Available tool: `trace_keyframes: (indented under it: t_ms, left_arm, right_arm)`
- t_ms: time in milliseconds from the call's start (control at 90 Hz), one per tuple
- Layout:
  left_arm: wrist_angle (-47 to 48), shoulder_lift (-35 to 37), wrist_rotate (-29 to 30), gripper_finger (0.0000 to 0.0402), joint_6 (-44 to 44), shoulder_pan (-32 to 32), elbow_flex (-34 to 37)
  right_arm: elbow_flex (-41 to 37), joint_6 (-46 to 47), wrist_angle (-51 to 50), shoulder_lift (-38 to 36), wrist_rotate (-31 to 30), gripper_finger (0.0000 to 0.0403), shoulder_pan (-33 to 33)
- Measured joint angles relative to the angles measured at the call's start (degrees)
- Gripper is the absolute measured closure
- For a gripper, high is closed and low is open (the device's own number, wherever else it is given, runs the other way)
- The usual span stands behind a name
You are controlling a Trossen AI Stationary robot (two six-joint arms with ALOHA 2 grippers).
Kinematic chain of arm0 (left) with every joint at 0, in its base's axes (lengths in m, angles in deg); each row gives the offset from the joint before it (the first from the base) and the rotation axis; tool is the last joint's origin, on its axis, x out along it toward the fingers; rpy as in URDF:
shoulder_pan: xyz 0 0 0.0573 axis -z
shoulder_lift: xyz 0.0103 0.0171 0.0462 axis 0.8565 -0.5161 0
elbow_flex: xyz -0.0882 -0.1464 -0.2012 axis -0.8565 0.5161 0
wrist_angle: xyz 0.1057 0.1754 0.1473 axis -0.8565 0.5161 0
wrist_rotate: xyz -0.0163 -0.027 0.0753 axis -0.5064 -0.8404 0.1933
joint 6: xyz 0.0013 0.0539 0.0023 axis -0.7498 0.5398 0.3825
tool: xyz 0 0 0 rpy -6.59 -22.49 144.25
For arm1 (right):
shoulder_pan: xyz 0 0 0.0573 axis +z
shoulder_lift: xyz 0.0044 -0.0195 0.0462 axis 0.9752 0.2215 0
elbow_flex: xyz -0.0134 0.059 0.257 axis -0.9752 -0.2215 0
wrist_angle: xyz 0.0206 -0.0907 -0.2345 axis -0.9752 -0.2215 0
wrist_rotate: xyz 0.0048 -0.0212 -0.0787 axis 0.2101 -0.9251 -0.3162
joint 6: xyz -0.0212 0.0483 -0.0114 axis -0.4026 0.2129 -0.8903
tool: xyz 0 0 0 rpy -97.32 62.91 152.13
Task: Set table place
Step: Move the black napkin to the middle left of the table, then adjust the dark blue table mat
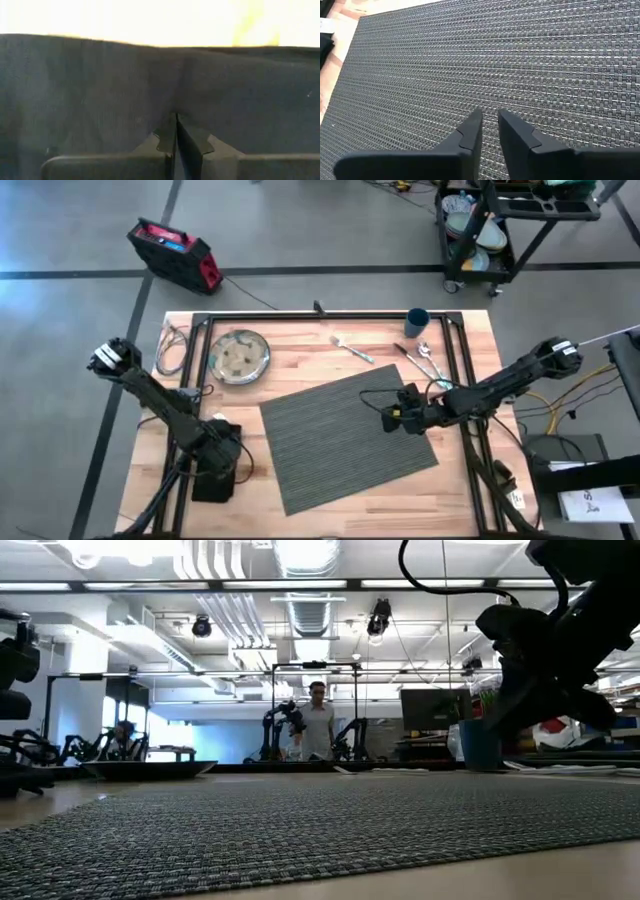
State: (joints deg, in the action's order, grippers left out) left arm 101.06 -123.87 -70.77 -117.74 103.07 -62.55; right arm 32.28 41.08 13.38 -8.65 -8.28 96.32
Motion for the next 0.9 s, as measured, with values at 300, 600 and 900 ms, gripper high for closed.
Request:
trace_keyframes:
  t_ms: [300,600,900]
  left_arm:
    - [4.3,2.0,0.9,0.0388,-8.3,-0.3,-4.3]
    - [-0.8,0.4,25.6,0.04,-17.7,-7.8,-11.4]
    - [-17.5,-11.7,24.0,0.0401,-4.4,-24.5,-11.1]
  right_arm:
    - [0.0,-0.8,1.9,-0.1,4.5,0.0325,0.0]
    - [0.0,1.9,-1.3,0.2,12.0,0.0385,3.3]
    - [-0.1,13.9,-17.0,0.3,9.5,0.0401,9.9]
